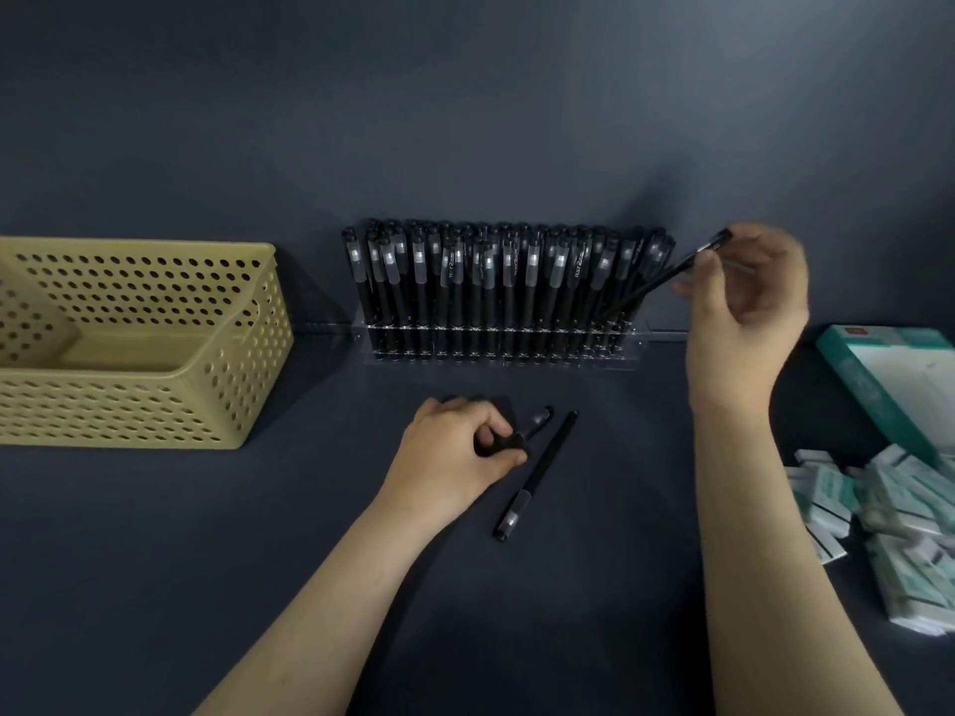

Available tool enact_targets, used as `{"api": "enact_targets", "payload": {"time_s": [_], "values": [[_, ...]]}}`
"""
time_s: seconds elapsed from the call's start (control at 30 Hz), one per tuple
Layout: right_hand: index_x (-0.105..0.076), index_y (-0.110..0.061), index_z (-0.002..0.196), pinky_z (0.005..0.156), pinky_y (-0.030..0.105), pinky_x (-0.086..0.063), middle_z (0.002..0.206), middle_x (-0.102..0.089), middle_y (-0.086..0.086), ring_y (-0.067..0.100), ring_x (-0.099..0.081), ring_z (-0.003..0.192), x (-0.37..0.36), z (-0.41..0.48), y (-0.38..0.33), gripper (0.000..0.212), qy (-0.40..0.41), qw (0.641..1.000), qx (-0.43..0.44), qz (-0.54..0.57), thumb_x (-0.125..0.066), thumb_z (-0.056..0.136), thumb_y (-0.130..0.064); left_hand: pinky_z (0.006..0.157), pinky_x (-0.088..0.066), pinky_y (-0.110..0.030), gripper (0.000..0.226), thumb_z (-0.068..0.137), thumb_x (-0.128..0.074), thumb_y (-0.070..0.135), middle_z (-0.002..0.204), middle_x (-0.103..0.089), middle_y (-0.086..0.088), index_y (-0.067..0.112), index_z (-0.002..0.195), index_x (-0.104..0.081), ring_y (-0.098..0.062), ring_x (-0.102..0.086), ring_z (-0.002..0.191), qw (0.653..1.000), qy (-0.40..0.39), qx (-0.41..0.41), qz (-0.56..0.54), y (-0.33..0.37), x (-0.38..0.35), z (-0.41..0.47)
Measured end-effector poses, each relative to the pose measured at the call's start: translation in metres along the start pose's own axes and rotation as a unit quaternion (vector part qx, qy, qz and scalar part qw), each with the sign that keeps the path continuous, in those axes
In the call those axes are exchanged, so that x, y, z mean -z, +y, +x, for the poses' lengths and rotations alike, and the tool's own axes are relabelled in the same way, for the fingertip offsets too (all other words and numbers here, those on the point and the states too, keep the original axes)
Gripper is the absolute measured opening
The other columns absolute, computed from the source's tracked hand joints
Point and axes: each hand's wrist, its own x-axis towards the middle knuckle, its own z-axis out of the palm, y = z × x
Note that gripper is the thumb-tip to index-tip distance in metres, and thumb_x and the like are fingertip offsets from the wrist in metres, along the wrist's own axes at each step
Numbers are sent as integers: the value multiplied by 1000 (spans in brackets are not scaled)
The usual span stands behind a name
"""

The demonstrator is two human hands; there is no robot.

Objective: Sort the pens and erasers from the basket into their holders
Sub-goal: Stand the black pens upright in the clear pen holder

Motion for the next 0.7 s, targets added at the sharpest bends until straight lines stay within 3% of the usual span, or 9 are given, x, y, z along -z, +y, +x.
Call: {"api": "enact_targets", "payload": {"time_s": [0.13,0.3,0.47,0.57,0.7], "values": [[-53,-19,106,78,40,-58,96,-57,-1,9,-60,86,-1,-1,-1,18,-13,999,24,-38,-55,94,-6,75,-39,-14,7,81,-73,34,80,-60,17,35,78,-66,0,-51,86,999,28,-4,-36,0,0,2],[-55,-18,109,77,36,-57,97,-57,-8,17,-62,91,-3,-4,2,19,-46,996,45,-67,-55,94,-7,65,-42,-9,2,84,-71,29,78,-65,11,30,83,-70,1,-58,72,982,82,30,-170,5,7,1],[-60,-11,114,75,23,-53,100,-60,5,17,-63,89,-7,-5,9,21,-77,988,80,-107,-57,94,-8,45,-40,-18,7,90,-65,28,80,-63,5,24,87,-69,-6,-53,53,928,71,114,-348,13,14,-1],[-62,-7,118,76,15,-50,100,-62,9,12,-61,88,-10,-7,17,24,-96,978,107,-151,-58,94,-8,43,-36,-16,12,94,-59,27,76,-63,9,21,88,-68,-7,-47,51,899,70,145,-406,16,15,0],[-59,-10,128,74,11,-48,102,-59,7,4,-54,84,-15,-10,25,34,-125,965,123,-196,-57,94,-6,44,-36,-18,17,97,-52,15,84,-63,1,19,93,-68,-7,-47,50,876,63,171,-448,17,15,2]]}}
